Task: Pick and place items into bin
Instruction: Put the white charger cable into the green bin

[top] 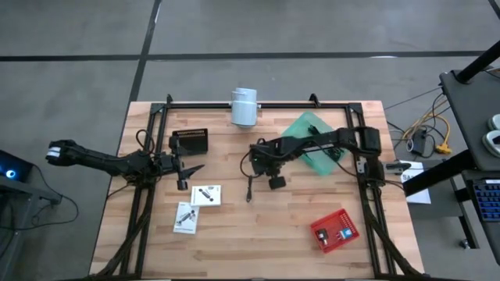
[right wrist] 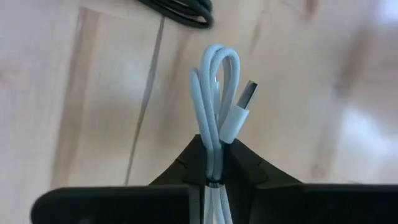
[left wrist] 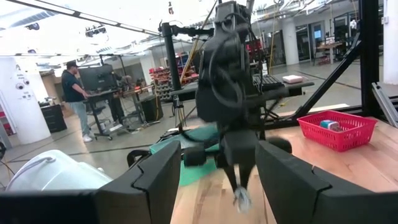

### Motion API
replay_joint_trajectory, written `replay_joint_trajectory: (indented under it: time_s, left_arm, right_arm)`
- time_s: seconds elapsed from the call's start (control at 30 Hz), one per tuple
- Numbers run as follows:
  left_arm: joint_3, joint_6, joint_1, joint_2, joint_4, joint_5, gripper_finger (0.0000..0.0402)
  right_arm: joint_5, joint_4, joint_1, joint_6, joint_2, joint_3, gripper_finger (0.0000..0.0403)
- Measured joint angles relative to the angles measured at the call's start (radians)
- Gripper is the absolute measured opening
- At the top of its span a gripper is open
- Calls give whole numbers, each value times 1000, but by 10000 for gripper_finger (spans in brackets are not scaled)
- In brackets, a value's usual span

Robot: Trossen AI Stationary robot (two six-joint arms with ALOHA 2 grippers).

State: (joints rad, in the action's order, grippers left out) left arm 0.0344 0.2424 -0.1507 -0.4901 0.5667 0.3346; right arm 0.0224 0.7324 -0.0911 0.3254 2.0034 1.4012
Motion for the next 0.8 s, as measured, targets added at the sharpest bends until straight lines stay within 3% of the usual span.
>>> replay_joint_trajectory:
  time_s: [0.37, 0.57, 0.8]
  left_arm:
    - [0, 0, 0, 0, 0, 0, 192]
    - [0, 0, 0, 0, 0, 0, 192]
    - [0, 0, 0, 0, 0, 0, 192]
  right_arm:
    - [161, 176, -59, -167, -311, -13, 20]
    - [164, 186, -167, -297, -497, -62, 21]
    - [164, 181, -294, -345, -605, -208, 22]
